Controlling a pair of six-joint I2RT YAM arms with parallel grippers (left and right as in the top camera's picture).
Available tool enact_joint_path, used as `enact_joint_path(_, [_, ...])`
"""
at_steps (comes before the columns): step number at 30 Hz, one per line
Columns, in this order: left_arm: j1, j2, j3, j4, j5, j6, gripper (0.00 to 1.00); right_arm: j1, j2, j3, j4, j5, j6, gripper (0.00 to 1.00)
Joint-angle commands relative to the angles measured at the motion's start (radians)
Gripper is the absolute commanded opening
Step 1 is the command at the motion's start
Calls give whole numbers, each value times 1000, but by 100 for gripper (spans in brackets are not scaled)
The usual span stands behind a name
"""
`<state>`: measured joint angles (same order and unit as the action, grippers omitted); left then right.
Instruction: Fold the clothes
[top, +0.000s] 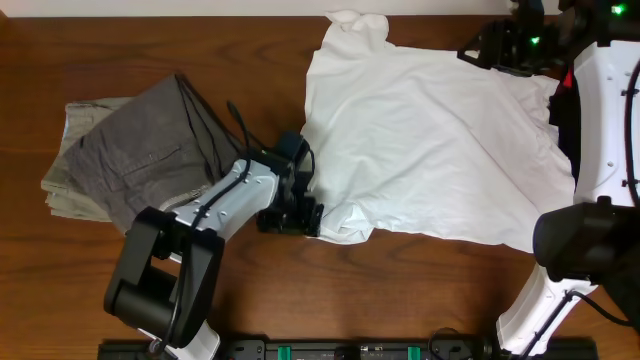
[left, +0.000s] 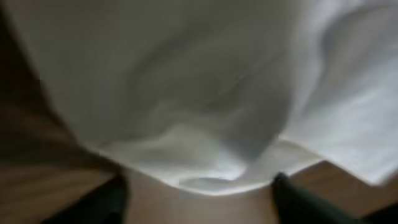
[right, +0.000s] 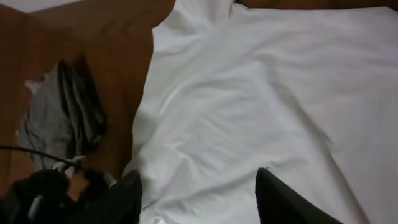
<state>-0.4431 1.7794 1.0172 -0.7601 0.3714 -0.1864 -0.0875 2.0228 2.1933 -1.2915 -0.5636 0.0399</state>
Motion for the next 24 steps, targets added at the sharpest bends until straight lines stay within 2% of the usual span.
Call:
enact_joint_path(1, [-2, 13, -41, 48, 6, -56, 60, 13, 8, -2, -4, 17, -19, 55])
enact_joint_path(2, [-2, 13, -53, 76, 6, -61, 56, 13, 8, -2, -6, 17, -19, 54])
enact_joint_path(3, [-2, 13, -60, 97, 6, -63, 46, 12, 8, -2, -7, 17, -19, 53])
enact_joint_path(4, [-2, 13, -64, 116, 3, -63, 32, 12, 8, -2, -9, 17, -19, 52])
enact_joint_path(5, [-2, 12, -62, 118, 2, -63, 10, 12, 8, -2, -11, 17, -19, 52])
enact_joint_path(6, [-1, 10, -59, 113, 2, -64, 6, 12, 8, -2, -12, 17, -19, 51])
enact_joint_path(11, [0, -15, 35, -64, -64, -67, 6, 12, 8, -2, -26, 17, -19, 51])
enact_joint_path(18, [-1, -47, 344, -443, -225, -24, 6, 12, 8, -2, -25, 17, -19, 50])
enact_joint_path(21, [-1, -47, 428, -476, -280, 14, 6, 12, 8, -2, -23, 17, -19, 50])
enact_joint_path(24, [-1, -46, 441, -422, -305, 30, 6, 12, 8, -2, -21, 17, -19, 50])
